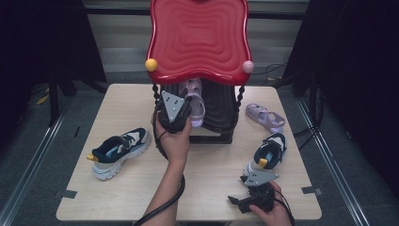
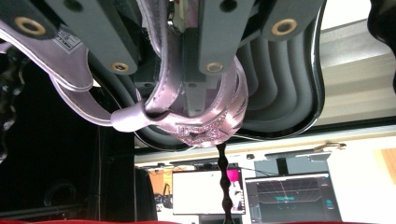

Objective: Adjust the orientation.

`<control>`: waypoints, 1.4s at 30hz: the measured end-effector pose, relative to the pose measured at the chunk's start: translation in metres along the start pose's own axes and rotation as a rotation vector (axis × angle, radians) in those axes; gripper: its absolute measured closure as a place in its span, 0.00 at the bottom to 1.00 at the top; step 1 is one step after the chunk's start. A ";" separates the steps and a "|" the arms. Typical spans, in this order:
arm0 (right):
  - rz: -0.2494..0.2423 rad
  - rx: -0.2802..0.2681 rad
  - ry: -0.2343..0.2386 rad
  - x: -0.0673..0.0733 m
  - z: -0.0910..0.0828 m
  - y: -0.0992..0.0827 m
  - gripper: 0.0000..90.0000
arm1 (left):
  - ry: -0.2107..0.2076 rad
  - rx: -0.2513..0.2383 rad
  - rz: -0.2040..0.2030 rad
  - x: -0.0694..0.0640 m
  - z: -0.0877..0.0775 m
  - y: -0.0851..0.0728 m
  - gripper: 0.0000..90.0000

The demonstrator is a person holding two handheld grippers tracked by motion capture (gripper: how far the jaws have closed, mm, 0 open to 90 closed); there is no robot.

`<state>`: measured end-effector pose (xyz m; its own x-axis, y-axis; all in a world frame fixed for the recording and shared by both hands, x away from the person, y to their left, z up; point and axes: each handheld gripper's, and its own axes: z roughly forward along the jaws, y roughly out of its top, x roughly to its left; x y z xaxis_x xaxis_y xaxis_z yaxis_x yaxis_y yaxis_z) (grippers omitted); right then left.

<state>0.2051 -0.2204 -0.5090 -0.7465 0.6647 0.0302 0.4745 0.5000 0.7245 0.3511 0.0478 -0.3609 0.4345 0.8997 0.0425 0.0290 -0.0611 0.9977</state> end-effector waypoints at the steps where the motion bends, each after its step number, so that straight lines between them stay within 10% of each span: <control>1: -0.001 0.000 -0.001 0.000 0.000 0.000 0.15 | 0.004 -0.001 0.002 0.001 0.001 -0.001 0.91; 28: 0.000 0.000 0.003 0.000 0.000 0.000 0.15 | 0.049 -0.018 0.064 0.007 0.037 -0.021 0.91; 42: -0.001 0.000 0.002 0.000 0.000 0.000 0.15 | 0.093 -0.006 0.031 0.013 0.049 -0.036 0.91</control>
<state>0.2047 -0.2205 -0.5090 -0.7482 0.6628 0.0306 0.4735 0.5010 0.7244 0.3993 0.0402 -0.3989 0.3498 0.9336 0.0775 0.0112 -0.0868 0.9962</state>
